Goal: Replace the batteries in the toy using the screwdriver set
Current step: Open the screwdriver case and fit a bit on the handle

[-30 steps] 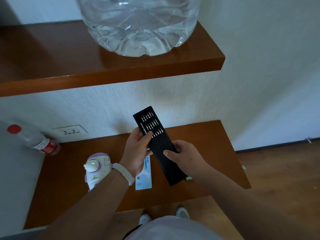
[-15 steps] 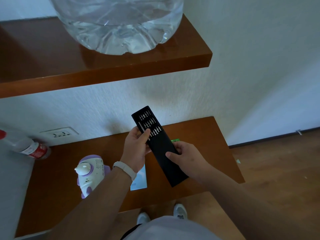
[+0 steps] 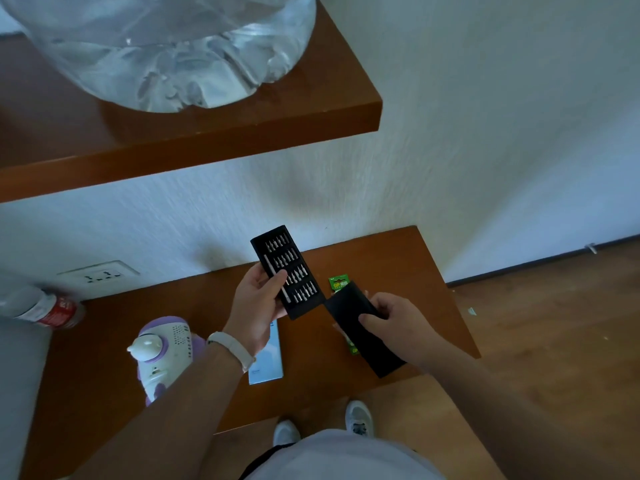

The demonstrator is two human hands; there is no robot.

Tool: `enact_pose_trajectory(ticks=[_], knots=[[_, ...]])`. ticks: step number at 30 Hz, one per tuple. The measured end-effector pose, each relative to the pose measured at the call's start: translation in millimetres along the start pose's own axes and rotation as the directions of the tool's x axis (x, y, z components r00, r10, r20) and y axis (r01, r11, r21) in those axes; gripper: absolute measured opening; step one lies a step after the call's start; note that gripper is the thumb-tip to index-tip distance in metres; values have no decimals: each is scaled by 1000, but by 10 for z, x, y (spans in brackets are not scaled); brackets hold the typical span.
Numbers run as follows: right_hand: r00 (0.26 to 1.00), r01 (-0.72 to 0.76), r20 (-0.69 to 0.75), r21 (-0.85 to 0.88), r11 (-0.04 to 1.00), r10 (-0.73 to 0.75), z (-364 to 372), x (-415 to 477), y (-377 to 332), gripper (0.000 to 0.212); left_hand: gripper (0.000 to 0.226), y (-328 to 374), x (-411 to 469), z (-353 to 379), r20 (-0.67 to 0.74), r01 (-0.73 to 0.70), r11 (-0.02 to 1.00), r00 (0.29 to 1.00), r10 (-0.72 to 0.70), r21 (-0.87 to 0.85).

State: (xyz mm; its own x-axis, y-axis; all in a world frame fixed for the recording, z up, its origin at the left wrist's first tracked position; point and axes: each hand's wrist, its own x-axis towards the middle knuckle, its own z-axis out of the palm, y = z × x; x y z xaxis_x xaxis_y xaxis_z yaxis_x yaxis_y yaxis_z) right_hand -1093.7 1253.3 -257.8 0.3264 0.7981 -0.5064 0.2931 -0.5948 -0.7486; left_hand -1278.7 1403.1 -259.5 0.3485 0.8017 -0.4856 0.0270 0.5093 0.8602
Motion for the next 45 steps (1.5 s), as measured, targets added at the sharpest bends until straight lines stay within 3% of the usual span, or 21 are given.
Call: enact_pose_trajectory(ticks=[9,14,18,28,37,41,45], knots=[[985,-123,-147,-192,974,95,-243,366,632,20,23,-245,-15,171,45,129,985,990,-135,113],[980,-160,-165,-308,938,113,-300,622,895,9,22,-508,-22,237,20,222,965,974,-227,142],[984,-144,-157,-438,887,83,-284,828,1029,21,23,-653,-42,287,-26,264,954,964,-263,144],[996,-76,-73,-513,855,44,-37,1133,1147,20,22,-757,-139,382,-98,271,956,960,-261,109],[995,-75,-91,-531,844,31,-22,1096,1110,23,22,-739,-226,367,-110,258,963,962,-249,80],[993,12,-97,-455,890,-63,-30,928,813,20,23,-633,-293,356,-82,238,969,969,-232,64],[958,257,-32,-341,904,-284,-3,582,252,12,24,-489,-384,310,-39,204,978,979,-202,42]])
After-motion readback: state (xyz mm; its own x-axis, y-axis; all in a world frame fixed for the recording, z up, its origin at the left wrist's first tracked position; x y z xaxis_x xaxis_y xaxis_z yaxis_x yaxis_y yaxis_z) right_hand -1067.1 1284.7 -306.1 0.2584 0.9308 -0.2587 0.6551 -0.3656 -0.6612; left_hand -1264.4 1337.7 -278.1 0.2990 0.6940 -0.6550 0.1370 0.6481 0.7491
